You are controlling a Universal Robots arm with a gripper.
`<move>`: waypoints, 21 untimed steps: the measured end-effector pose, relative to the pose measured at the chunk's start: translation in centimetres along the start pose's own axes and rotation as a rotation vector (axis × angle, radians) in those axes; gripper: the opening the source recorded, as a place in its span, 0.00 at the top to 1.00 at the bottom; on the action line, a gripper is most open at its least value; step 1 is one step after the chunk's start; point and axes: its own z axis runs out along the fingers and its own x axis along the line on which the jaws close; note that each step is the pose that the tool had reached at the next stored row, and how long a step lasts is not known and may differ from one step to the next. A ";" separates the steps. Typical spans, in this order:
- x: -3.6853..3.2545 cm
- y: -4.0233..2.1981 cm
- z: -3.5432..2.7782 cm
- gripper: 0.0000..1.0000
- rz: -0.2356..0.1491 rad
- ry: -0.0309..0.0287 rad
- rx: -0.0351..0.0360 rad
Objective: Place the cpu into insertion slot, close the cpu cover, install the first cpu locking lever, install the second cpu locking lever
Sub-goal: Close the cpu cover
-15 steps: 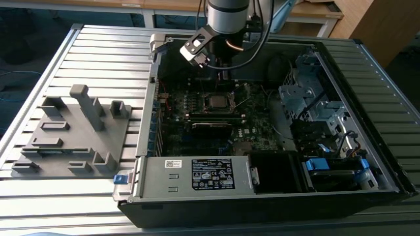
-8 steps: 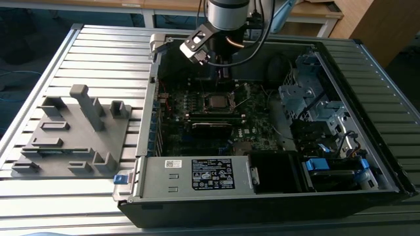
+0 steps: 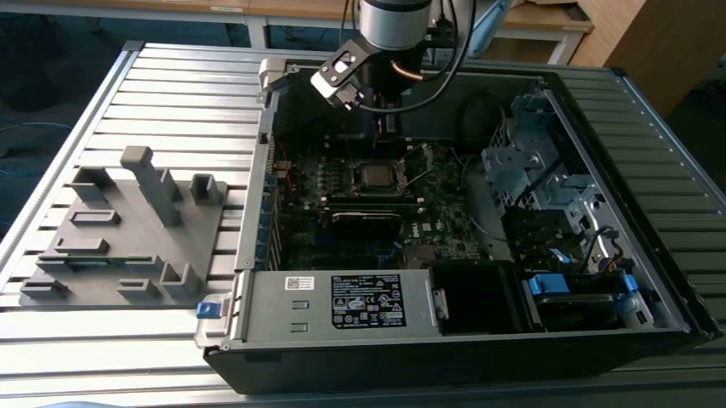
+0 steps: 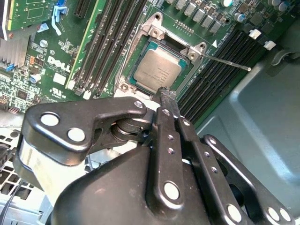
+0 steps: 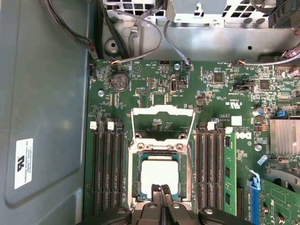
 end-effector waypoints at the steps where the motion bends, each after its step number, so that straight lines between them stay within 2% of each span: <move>1: 0.00 0.08 0.00 0.90 0.000 -0.0001 0.0000; 5: 0.00 0.53 0.03 0.90 0.000 0.0001 -0.0001; 8: 0.00 0.55 0.02 0.90 0.000 0.0001 -0.0001; 12: 0.01 0.57 -0.40 0.90 0.000 0.0000 0.0001; 17: 0.00 0.63 -0.42 0.90 0.000 0.0000 0.0002; 21: 0.01 1.32 -0.37 0.90 0.000 0.0001 0.0001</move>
